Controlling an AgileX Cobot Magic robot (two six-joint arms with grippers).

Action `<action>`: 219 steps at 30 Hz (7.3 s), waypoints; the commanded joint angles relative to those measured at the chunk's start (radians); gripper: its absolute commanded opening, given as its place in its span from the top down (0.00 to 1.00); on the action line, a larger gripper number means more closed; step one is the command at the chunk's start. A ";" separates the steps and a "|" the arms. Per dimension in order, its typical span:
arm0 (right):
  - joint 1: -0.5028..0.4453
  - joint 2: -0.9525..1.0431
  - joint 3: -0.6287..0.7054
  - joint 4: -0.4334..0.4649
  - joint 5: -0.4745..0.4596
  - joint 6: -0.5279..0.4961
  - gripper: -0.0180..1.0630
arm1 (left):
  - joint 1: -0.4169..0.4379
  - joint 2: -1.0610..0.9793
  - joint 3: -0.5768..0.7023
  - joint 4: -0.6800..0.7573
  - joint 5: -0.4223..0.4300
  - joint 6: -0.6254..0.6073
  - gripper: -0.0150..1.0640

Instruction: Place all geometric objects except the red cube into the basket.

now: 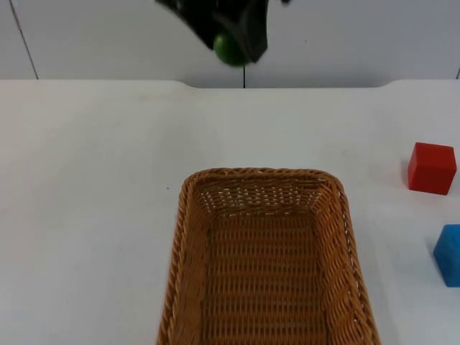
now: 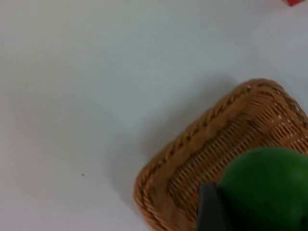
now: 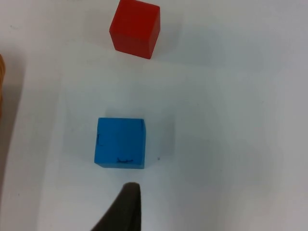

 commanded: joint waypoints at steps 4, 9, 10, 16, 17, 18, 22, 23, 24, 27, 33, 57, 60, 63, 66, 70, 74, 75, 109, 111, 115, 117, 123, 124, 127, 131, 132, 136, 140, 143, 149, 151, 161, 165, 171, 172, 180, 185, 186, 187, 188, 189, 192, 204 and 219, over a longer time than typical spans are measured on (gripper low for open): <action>-0.005 -0.003 0.006 0.002 -0.003 -0.007 0.01 | -0.055 -0.105 0.274 -0.010 -0.241 -0.043 0.99; -0.005 -0.003 0.006 0.001 -0.011 -0.007 0.01 | -0.117 -0.105 0.486 0.021 -0.400 -0.100 0.99; -0.005 -0.003 0.006 0.001 -0.011 -0.007 0.01 | -0.117 -0.105 0.486 0.021 -0.400 -0.100 0.99; -0.005 -0.003 0.006 0.001 -0.013 -0.007 0.01 | -0.199 -0.059 0.537 0.129 -0.448 -0.188 0.99; -0.005 -0.003 0.006 0.001 -0.013 -0.007 0.01 | -0.216 -0.042 0.537 0.156 -0.448 -0.204 0.99; -0.005 -0.003 0.006 0.001 -0.013 -0.007 0.01 | -0.232 -0.029 0.538 0.184 -0.448 -0.221 0.99; -0.005 -0.003 0.006 0.001 -0.013 -0.007 0.01 | -0.284 0.021 0.550 0.278 -0.470 -0.288 0.99; -0.005 -0.003 0.006 0.001 -0.013 -0.007 0.01 | -0.297 0.041 0.555 0.300 -0.481 -0.310 0.99; -0.005 -0.003 0.006 0.001 -0.013 -0.007 0.01 | -0.307 0.057 0.557 0.318 -0.485 -0.318 0.99; -0.005 -0.003 0.006 0.001 -0.015 -0.007 0.01 | -0.318 0.105 0.563 0.329 -0.494 -0.320 0.99; -0.005 -0.003 0.006 0.001 -0.015 -0.007 0.01 | -0.318 0.143 0.563 0.327 -0.502 -0.320 0.98; -0.005 -0.003 0.006 -0.003 -0.018 -0.007 0.01 | -0.294 -0.212 0.563 0.274 -0.368 -0.312 0.01; -0.005 -0.003 0.006 -0.003 -0.015 -0.007 0.01 | -0.233 -0.303 0.563 0.267 -0.304 -0.312 0.01; -0.005 -0.003 0.006 -0.003 -0.015 -0.007 0.01 | -0.169 -0.361 0.563 0.253 -0.248 -0.312 0.01; -0.005 -0.003 0.006 -0.003 -0.015 -0.007 0.01 | -0.061 -0.468 0.589 0.251 -0.217 -0.312 0.01; -0.005 -0.003 0.006 -0.003 -0.015 -0.007 0.01 | 0.045 -0.584 0.682 0.239 -0.219 -0.312 0.01; -0.005 -0.003 0.006 0.006 -0.015 -0.007 0.01 | 0.165 -0.736 0.802 0.214 -0.218 -0.312 0.01; -0.005 -0.003 0.006 0.010 -0.015 -0.007 0.01 | 0.207 -0.780 0.833 0.205 -0.218 -0.312 0.01; 0.472 0.384 0.006 -0.333 -0.048 0.606 0.06 | 0.419 -1.140 0.915 0.075 0.021 -0.165 0.01; 0.495 0.488 0.006 -0.417 -0.094 0.740 0.06 | 0.419 -1.142 0.915 0.081 0.021 -0.165 0.01; 0.493 0.625 0.006 -0.474 -0.149 0.818 0.06 | 0.419 -1.142 0.915 0.084 0.019 -0.165 0.01; 0.492 0.698 0.006 -0.502 -0.202 0.867 0.06 | 0.419 -1.142 0.915 0.084 0.019 -0.165 0.01; 0.491 0.803 0.006 -0.700 -0.351 1.111 0.06 | 0.419 -1.142 0.915 0.048 0.015 -0.165 0.01; 0.491 0.803 0.006 -0.700 -0.351 1.111 0.06 | 0.419 -1.142 0.915 0.048 0.015 -0.165 0.01; 0.489 0.843 0.006 -0.864 -0.375 1.274 0.06 | 0.419 -1.142 0.915 0.039 0.013 -0.153 0.01; 0.447 0.876 0.006 -0.948 -0.434 1.358 0.06 | 0.419 -1.142 0.915 0.039 0.015 -0.146 0.01; 0.417 0.885 0.006 -0.950 -0.468 1.361 0.06 | 0.419 -1.142 0.915 0.039 0.017 -0.140 0.01; 0.341 0.905 0.006 -0.948 -0.586 1.361 0.08 | 0.419 -1.142 0.915 0.036 0.017 -0.140 0.01; 0.341 0.916 0.006 -0.948 -0.593 1.358 0.12 | 0.419 -1.142 0.915 0.036 0.017 -0.134 0.01; 0.341 0.926 0.006 -0.948 -0.612 1.353 0.21 | 0.419 -1.142 0.915 0.036 0.017 -0.134 0.01; 0.343 0.899 0.006 -0.948 -0.569 1.348 0.85 | 0.419 -1.142 0.915 0.036 0.019 -0.134 0.01; 0.346 0.824 0.006 -0.945 -0.525 1.326 0.98 | 0.419 -1.142 0.915 0.036 0.019 -0.134 0.01; 0.346 0.341 0.007 -0.689 -0.370 0.905 0.98 | 0.419 -1.142 0.915 0.038 0.020 -0.134 0.01; 0.346 0.255 0.005 -0.530 -0.264 0.703 0.98 | 0.419 -1.142 0.915 0.040 0.020 -0.134 0.01; 0.346 0.287 -0.097 -0.183 -0.020 0.293 0.98 | 0.419 -1.142 0.915 0.044 0.015 -0.134 0.01; 0.346 0.298 -0.112 -0.150 -0.017 0.256 0.98 | 0.419 -1.142 0.915 0.044 0.015 -0.134 0.01; 0.346 0.360 -0.164 -0.126 -0.022 0.216 0.98 | 0.419 -1.142 0.915 0.048 0.015 -0.134 0.01; 0.371 0.509 -0.272 0.079 -0.020 0.020 0.98 | 0.419 -1.142 0.915 0.051 0.015 -0.134 0.01; 0.371 0.509 -0.272 0.079 -0.020 0.020 0.98 | 0.419 -1.142 0.915 0.051 0.015 -0.134 0.01; 0.399 0.543 -0.296 0.081 -0.020 0.012 0.98 | 0.419 -1.142 0.915 0.051 0.015 -0.134 0.01; 0.428 0.588 -0.327 0.073 -0.020 0.018 0.98 | 0.419 -1.142 0.915 0.054 0.015 -0.134 0.01; 0.466 0.636 -0.361 0.068 -0.020 0.018 0.98 | 0.419 -1.142 0.915 0.059 0.015 -0.134 0.01; 0.535 0.728 -0.430 0.065 -0.020 0.018 0.98 | 0.419 -1.142 0.915 0.061 0.015 -0.134 0.01; 0.717 1.122 -0.734 -0.011 -0.039 0.020 0.98 | 0.419 -1.142 0.915 0.065 0.015 -0.134 0.01; 0.725 1.180 -0.738 0.002 -0.108 0.046 0.29 | 0.419 -1.142 0.915 0.066 0.015 -0.134 0.01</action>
